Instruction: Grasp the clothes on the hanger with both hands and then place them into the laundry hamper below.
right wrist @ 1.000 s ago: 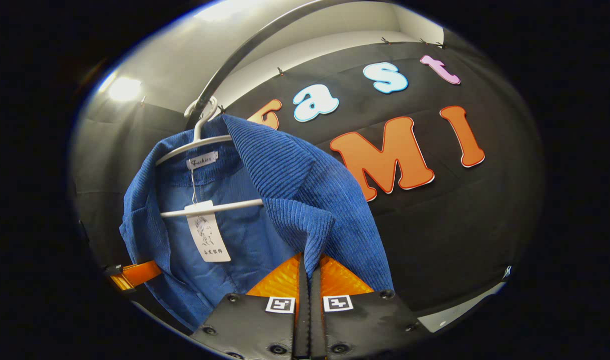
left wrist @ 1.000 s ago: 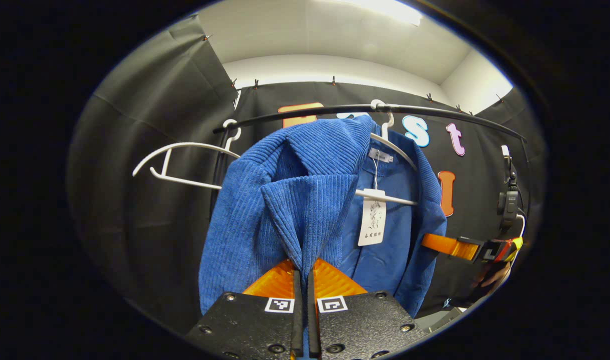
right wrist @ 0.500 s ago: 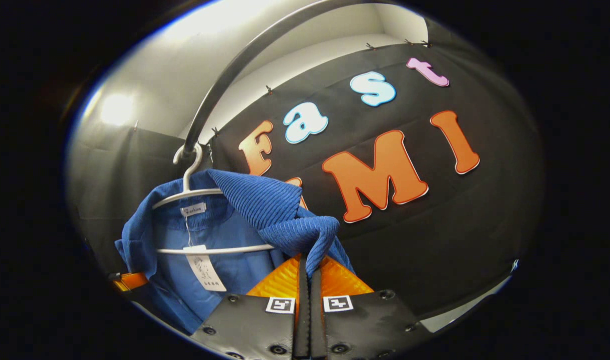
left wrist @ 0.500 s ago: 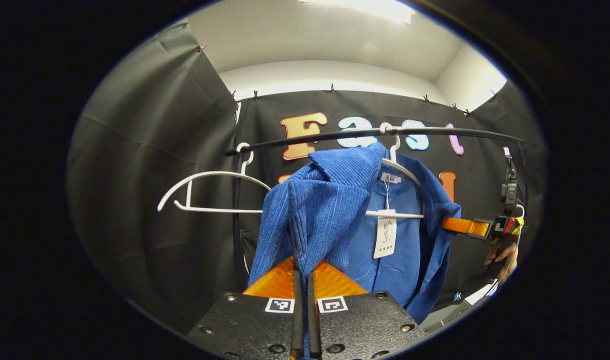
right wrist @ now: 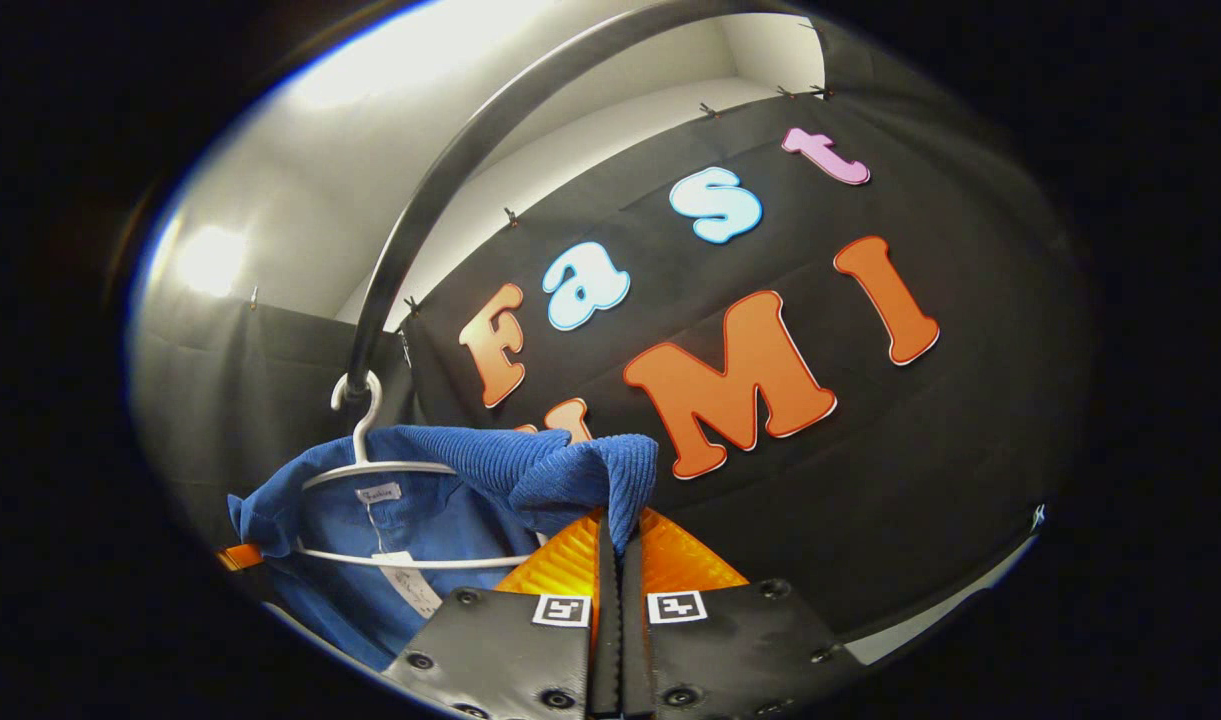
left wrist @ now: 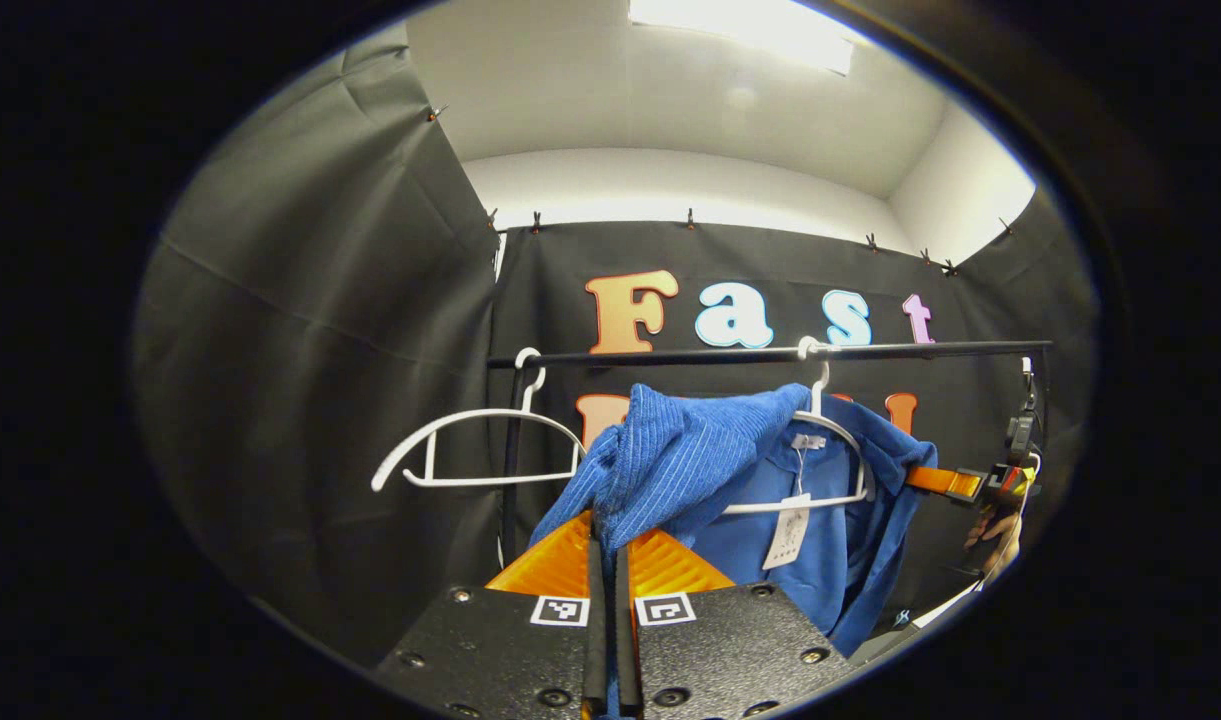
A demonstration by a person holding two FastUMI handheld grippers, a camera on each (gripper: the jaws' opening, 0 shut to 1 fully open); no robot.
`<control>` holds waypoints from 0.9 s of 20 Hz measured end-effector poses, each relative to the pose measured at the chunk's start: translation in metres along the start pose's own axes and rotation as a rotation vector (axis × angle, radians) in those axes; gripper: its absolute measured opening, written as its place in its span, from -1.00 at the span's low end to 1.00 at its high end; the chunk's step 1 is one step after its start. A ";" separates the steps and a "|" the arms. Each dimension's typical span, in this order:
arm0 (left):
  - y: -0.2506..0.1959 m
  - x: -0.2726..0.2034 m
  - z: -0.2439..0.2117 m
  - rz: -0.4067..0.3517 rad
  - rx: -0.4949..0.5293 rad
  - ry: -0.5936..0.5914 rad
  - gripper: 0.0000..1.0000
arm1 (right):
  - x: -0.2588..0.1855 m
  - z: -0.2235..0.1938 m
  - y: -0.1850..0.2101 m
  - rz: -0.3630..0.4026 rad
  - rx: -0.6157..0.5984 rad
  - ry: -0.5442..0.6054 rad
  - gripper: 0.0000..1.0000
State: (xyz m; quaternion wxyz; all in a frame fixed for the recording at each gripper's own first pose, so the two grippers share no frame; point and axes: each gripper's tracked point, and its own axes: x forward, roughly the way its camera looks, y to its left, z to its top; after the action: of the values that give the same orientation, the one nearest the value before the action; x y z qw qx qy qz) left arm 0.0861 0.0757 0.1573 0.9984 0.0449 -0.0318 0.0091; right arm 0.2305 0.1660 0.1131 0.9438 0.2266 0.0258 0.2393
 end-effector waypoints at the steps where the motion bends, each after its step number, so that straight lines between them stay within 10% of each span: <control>1: 0.005 0.003 0.010 0.013 0.025 -0.014 -0.92 | 0.001 0.005 -0.001 -0.007 -0.012 -0.015 -0.85; 18: 0.034 0.068 0.075 -0.006 0.115 -0.002 -0.93 | 0.044 0.028 -0.037 0.081 0.350 -0.012 -0.85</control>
State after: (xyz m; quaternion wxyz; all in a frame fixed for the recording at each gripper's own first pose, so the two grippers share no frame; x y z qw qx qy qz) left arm 0.1488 0.1038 0.2390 0.9942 0.1025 -0.0321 0.0077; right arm 0.2898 0.1457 0.1241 0.8796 0.3899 0.0521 0.2676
